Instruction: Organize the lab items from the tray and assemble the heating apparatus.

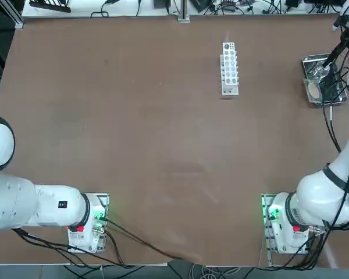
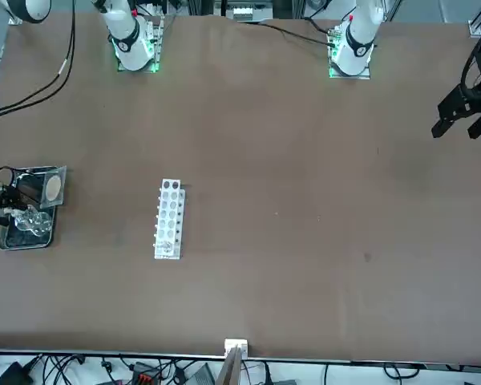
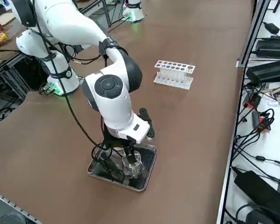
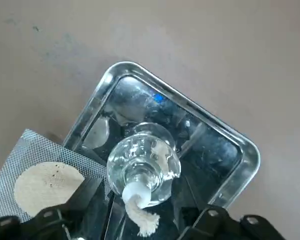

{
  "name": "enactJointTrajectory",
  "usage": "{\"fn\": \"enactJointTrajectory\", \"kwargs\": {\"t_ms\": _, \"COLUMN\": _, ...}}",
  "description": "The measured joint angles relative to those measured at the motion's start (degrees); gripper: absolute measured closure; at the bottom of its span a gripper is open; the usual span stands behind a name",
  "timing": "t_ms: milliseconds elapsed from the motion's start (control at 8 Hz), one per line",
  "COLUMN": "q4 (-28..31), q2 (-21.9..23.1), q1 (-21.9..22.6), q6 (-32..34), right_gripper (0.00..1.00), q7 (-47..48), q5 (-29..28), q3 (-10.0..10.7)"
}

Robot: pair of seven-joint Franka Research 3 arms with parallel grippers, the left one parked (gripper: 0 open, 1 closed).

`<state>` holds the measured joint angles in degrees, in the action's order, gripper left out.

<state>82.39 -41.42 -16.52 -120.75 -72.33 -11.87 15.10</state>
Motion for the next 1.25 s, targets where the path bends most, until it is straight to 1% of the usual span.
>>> {"fn": "enactJointTrajectory", "kwargs": {"t_ms": 1000, "q4": 0.13, "q2": -0.48, "q1": -0.34, "q6": 0.0, "right_gripper": 0.27, "q7": -0.05, "q5": 0.0, "q3": 0.0}}
{"fn": "enactJointTrajectory", "kwargs": {"t_ms": 1250, "q4": 0.13, "q2": -0.58, "q1": -0.34, "q6": -0.02, "right_gripper": 0.31, "q7": -0.06, "q5": 0.0, "q3": 0.0}}
